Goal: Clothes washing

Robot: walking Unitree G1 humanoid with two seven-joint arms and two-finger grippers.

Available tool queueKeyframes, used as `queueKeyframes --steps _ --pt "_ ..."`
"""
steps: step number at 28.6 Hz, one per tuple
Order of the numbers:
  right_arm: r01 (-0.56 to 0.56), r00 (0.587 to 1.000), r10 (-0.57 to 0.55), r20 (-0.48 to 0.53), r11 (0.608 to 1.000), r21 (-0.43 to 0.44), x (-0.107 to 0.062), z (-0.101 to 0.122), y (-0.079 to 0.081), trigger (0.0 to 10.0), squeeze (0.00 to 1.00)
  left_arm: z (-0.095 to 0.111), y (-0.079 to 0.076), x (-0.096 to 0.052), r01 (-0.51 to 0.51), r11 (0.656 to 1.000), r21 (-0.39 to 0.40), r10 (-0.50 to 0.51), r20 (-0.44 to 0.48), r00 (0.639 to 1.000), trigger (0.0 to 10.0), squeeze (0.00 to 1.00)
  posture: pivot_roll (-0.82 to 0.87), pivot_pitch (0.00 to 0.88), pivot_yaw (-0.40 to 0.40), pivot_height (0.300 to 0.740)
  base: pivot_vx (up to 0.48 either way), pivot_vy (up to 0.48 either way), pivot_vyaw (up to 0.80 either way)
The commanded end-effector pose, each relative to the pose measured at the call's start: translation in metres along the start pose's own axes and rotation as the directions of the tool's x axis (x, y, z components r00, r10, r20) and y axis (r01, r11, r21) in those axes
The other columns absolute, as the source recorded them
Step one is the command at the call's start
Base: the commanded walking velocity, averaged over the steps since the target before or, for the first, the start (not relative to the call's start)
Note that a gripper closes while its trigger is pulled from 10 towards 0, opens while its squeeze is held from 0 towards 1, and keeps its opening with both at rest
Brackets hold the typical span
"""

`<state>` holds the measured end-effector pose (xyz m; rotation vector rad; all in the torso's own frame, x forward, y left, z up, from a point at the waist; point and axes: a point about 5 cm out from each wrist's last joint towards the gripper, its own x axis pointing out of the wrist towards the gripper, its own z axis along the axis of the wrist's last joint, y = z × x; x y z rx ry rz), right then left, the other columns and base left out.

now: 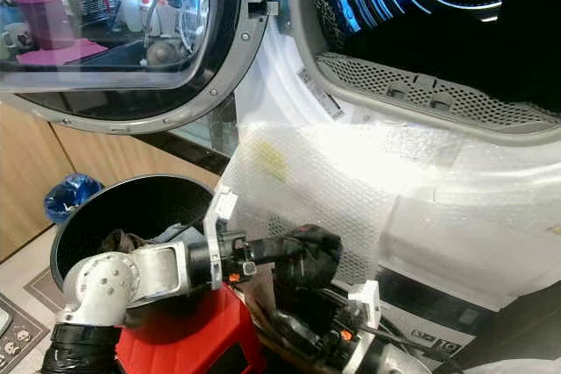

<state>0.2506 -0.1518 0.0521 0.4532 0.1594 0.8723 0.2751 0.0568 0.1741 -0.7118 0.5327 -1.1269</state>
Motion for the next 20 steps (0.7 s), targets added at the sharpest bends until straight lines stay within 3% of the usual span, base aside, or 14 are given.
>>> queueKeyframes --steps 1,4,7,19,20 --pt "0.110 0.993 -0.109 0.054 0.994 -0.018 -0.002 0.008 -0.012 10.0 0.00 0.000 -0.002 0.002 0.009 1.000 0.003 -0.009 -0.007 1.000 0.0 0.00 -0.05 0.024 -0.004 0.740 0.000 0.000 0.00" --pt "0.062 0.995 -0.064 0.083 0.998 0.025 -0.004 0.012 -0.011 10.0 0.00 -0.002 -0.002 0.002 0.006 1.000 0.005 -0.006 -0.014 1.000 0.0 0.00 -0.05 0.017 -0.002 0.740 0.000 0.000 0.00" --pt "0.031 0.997 -0.032 0.074 0.999 0.007 -0.011 0.013 -0.010 10.0 0.00 -0.003 -0.001 0.001 0.002 1.000 0.003 -0.002 -0.019 1.000 0.0 0.00 -0.05 0.009 -0.001 0.740 0.000 0.000 0.00" --pt "0.076 0.996 -0.076 0.052 0.997 0.002 -0.036 0.015 -0.024 10.0 0.00 -0.006 0.001 -0.004 -0.011 1.000 -0.001 0.011 -0.023 1.000 0.0 0.00 -0.05 0.000 0.002 0.740 0.000 0.000 0.00" --pt "0.120 0.992 -0.120 0.046 0.993 -0.005 -0.044 0.016 -0.031 10.0 0.00 -0.007 0.001 -0.004 -0.011 1.000 -0.001 0.011 -0.029 1.000 0.0 0.00 -0.05 0.000 0.002 0.740 0.000 0.000 0.00"
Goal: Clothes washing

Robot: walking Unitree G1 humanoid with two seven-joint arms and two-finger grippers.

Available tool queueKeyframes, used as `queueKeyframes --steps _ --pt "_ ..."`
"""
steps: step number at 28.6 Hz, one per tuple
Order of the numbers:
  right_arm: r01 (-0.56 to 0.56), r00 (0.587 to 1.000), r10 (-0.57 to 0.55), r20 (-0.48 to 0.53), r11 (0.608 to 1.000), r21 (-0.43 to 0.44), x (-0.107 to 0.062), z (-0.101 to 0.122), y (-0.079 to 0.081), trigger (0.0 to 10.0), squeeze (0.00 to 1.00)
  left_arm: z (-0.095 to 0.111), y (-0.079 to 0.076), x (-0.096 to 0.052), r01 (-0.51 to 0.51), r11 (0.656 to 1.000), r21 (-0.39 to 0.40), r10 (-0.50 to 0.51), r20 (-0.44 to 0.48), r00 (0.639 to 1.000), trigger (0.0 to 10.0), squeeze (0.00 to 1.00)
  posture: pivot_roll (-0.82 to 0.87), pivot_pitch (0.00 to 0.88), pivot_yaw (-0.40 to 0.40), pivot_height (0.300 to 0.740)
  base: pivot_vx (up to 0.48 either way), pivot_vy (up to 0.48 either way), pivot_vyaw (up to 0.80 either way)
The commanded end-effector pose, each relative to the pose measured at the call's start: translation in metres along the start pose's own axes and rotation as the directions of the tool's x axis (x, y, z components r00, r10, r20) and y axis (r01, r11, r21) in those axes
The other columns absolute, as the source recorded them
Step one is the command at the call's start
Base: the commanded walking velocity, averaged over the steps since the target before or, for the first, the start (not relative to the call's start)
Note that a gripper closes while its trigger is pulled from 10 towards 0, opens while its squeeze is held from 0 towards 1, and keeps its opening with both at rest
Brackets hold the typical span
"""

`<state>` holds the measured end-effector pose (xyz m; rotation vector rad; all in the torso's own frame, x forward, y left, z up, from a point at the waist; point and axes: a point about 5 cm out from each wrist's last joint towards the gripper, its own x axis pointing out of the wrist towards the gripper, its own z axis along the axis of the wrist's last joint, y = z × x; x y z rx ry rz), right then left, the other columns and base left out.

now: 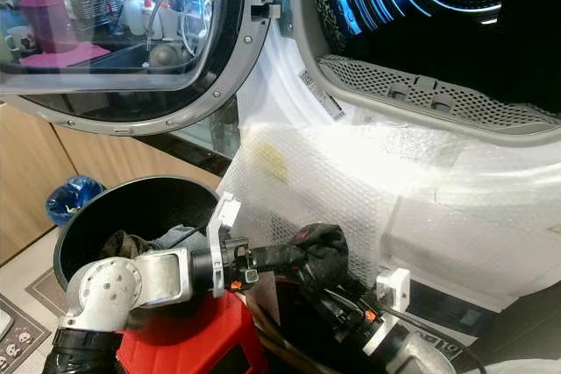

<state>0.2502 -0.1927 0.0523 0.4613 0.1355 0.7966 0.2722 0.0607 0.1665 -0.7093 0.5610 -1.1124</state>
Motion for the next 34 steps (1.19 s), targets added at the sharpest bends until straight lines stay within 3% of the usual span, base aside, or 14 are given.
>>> queueKeyframes --steps 1,7,13,24,34 --pt "0.066 0.998 -0.066 0.001 0.998 -0.007 -0.016 0.004 -0.012 10.0 0.00 -0.001 -0.005 0.000 0.008 1.000 0.014 -0.008 -0.015 1.000 0.0 0.00 -0.05 0.000 0.002 0.740 0.000 0.000 0.00" --pt "0.139 0.990 -0.140 -0.029 0.990 -0.025 -0.037 0.006 -0.026 10.0 0.00 -0.005 -0.008 -0.002 0.013 1.000 0.015 -0.013 -0.032 0.999 0.0 0.00 -0.04 0.000 0.005 0.740 0.000 0.000 0.00" --pt "0.141 0.989 -0.141 -0.042 0.990 -0.017 -0.040 0.003 -0.027 10.0 0.00 -0.010 -0.010 -0.007 0.011 1.000 0.018 -0.010 -0.063 0.998 0.0 0.00 -0.04 0.000 0.009 0.740 0.000 0.000 0.00" --pt "-0.091 0.991 0.094 -0.097 0.995 0.037 -0.012 -0.013 0.002 10.0 0.00 -0.008 -0.013 0.004 0.032 0.999 0.017 -0.031 -0.059 0.998 0.0 0.00 -0.04 0.014 0.004 0.740 0.000 0.000 0.00" --pt "-0.150 0.981 0.154 -0.120 0.988 0.049 -0.001 -0.020 0.012 10.0 0.00 -0.007 -0.014 0.009 0.040 0.999 0.019 -0.039 -0.047 0.998 0.0 0.00 -0.04 0.023 -0.003 0.740 0.000 0.000 0.00"
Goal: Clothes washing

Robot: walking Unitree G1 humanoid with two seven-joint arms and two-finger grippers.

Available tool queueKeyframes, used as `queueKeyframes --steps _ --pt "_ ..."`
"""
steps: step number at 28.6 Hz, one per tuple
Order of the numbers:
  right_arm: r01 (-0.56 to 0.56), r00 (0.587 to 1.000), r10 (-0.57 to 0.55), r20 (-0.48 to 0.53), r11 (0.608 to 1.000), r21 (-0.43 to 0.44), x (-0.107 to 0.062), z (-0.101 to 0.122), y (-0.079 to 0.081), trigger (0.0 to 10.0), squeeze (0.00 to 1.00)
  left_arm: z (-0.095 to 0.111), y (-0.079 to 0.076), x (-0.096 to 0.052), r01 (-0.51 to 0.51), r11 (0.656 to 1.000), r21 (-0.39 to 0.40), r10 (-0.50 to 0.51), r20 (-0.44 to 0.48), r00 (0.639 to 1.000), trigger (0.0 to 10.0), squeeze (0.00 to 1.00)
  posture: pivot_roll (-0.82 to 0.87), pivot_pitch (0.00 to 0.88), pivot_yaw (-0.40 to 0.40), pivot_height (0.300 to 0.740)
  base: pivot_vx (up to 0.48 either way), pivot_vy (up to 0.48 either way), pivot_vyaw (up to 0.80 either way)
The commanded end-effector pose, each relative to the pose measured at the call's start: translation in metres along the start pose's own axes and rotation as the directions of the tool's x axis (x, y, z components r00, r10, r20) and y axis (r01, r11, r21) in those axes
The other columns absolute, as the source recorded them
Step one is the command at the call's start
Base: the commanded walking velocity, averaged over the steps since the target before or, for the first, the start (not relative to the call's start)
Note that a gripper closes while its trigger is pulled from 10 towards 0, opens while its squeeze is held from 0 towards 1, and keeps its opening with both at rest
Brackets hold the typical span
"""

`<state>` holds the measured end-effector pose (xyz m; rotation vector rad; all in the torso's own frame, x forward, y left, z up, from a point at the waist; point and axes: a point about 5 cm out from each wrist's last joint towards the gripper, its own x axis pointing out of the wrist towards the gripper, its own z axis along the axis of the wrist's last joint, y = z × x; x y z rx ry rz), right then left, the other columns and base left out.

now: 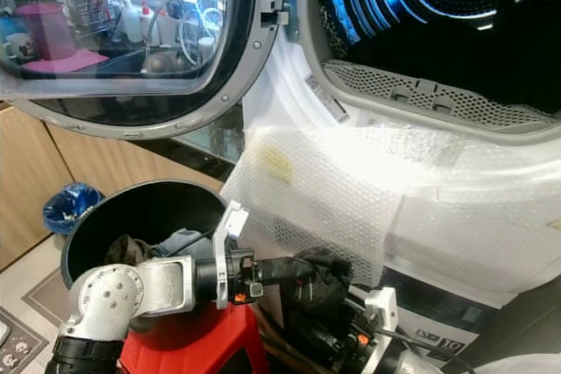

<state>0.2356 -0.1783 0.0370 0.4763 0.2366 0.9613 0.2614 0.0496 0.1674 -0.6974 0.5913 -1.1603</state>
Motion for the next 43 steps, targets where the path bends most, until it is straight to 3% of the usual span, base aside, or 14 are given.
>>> queueKeyframes --steps 1,4,12,20,27,28,43 --pt "-0.005 1.000 0.005 -0.010 1.000 -0.016 -0.001 0.003 0.000 10.0 0.00 0.003 -0.003 0.003 0.007 1.000 0.020 -0.007 0.002 1.000 0.0 0.00 -0.04 0.023 -0.003 0.740 0.000 0.000 0.00" --pt "0.025 1.000 -0.025 -0.015 0.999 -0.034 0.001 0.002 -0.003 10.0 0.00 0.003 -0.002 0.003 0.006 1.000 0.018 -0.006 0.007 1.000 0.0 0.00 -0.04 0.023 -0.009 0.740 0.000 0.000 0.00" --pt "-0.023 1.000 0.022 -0.005 0.999 -0.027 0.012 0.003 0.004 10.0 0.00 0.003 -0.003 0.007 0.016 1.000 0.015 -0.017 0.014 1.000 0.0 0.00 -0.05 0.023 -0.011 0.740 0.000 0.000 0.00" --pt "0.016 0.998 -0.015 0.055 1.000 -0.021 0.032 0.004 0.007 10.0 0.00 0.003 -0.005 0.011 0.028 1.000 0.011 -0.029 0.015 0.999 0.0 0.00 -0.05 0.025 -0.012 0.740 0.000 0.000 0.00" --pt "0.034 0.995 -0.033 0.092 0.999 -0.008 0.034 0.007 0.005 10.0 0.00 0.002 -0.006 0.012 0.032 0.999 0.008 -0.032 0.017 0.999 0.0 0.00 -0.05 0.023 -0.012 0.740 0.000 0.000 0.00" --pt "0.028 0.996 -0.027 0.087 1.000 -0.005 0.034 0.007 0.006 0.0 0.00 0.001 -0.006 0.012 0.033 0.999 0.008 -0.033 0.017 0.999 0.0 0.00 -0.05 0.023 -0.012 0.740 0.000 0.000 0.00" --pt "0.139 0.985 -0.137 0.104 0.990 -0.014 0.032 0.011 -0.007 0.0 0.00 0.003 -0.007 0.012 0.032 0.999 0.019 -0.033 0.025 0.999 0.0 0.00 -0.04 0.009 -0.016 0.740 0.000 0.000 0.00"
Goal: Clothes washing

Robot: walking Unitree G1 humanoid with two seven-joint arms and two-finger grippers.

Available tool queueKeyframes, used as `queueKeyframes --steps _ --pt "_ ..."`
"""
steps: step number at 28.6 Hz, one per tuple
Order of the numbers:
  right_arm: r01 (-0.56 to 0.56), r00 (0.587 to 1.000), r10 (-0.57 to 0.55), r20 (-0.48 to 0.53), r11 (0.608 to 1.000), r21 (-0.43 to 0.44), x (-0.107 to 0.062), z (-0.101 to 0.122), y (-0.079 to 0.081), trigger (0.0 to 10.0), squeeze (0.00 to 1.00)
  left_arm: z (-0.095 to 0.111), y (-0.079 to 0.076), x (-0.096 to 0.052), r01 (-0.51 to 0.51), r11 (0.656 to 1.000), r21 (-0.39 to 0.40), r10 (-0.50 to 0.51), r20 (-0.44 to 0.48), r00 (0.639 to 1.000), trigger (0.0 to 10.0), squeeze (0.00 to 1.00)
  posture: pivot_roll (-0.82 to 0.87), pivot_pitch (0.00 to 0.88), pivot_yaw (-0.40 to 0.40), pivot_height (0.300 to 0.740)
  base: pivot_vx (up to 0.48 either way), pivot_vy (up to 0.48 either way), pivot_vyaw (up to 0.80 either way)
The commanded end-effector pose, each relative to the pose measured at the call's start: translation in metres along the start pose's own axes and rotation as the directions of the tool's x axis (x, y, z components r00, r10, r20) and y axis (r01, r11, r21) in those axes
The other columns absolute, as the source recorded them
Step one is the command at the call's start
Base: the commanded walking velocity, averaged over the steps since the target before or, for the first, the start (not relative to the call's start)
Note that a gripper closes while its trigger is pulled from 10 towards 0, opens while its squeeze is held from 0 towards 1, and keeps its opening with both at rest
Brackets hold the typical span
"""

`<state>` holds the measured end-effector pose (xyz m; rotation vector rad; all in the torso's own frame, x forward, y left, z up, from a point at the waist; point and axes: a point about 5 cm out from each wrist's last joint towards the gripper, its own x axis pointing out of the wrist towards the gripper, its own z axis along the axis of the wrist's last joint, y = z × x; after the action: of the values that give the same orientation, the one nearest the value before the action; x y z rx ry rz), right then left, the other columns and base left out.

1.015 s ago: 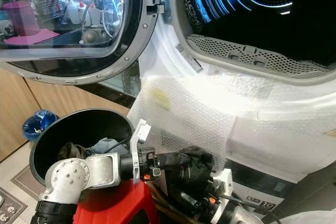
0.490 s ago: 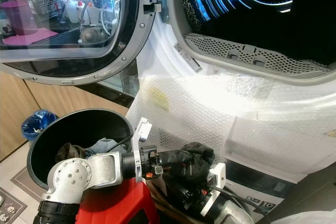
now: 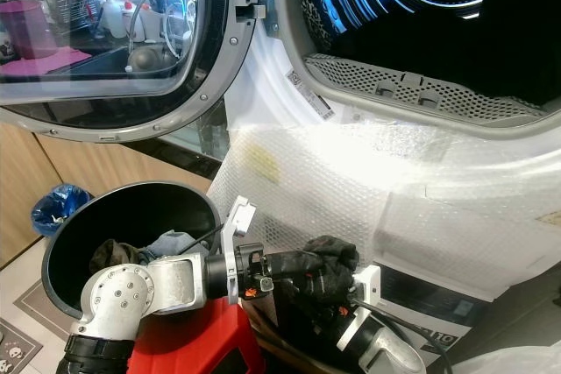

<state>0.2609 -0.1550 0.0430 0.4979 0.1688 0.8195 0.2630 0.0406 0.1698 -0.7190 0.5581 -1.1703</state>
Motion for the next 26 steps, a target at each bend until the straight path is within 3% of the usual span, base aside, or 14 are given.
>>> queueKeyframes --steps 1,26 --pt "0.037 0.999 -0.037 0.014 0.999 -0.018 0.000 0.005 -0.005 0.0 0.00 0.001 -0.003 0.003 0.008 1.000 0.017 -0.008 -0.006 1.000 0.0 0.00 -0.04 0.009 -0.016 0.740 0.000 0.000 0.00" --pt "0.153 0.986 -0.152 0.067 0.988 -0.016 -0.021 0.018 -0.026 0.0 0.00 0.004 -0.004 0.003 -0.001 1.000 0.029 0.000 0.021 1.000 0.0 0.00 -0.04 0.013 -0.022 0.740 0.000 0.000 0.00"
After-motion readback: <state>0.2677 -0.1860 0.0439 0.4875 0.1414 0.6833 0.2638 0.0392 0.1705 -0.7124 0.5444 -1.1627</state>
